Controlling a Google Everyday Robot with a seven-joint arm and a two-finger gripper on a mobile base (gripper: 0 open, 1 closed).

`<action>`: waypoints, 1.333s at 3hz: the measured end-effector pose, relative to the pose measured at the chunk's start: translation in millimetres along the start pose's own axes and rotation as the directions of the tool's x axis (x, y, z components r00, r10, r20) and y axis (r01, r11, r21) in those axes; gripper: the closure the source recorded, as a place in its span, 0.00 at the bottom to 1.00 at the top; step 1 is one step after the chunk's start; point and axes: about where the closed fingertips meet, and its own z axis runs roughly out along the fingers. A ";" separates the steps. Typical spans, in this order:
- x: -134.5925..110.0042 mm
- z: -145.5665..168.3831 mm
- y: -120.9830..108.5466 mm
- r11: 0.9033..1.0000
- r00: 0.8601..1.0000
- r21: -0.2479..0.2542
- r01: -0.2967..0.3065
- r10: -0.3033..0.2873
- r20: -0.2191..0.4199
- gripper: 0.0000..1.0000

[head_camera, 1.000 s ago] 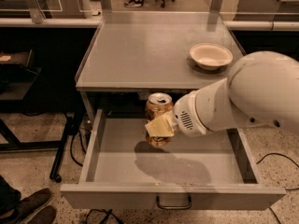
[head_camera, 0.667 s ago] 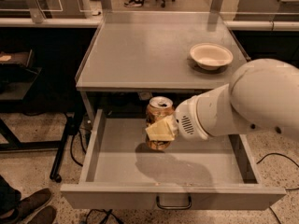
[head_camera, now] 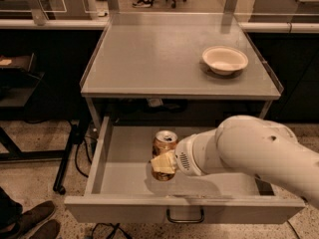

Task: Place orange can into top drawer

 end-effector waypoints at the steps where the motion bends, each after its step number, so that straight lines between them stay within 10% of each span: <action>1: 14.1 28.9 -10.1 1.000 1.000 0.004 -0.019 0.019 -0.016 1.00; 4: -1.2 80.8 -54.3 0.999 1.000 0.050 0.019 -0.019 0.001 1.00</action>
Offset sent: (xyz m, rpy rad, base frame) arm 0.0460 -0.0021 -0.0902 -0.0322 0.0208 -0.0273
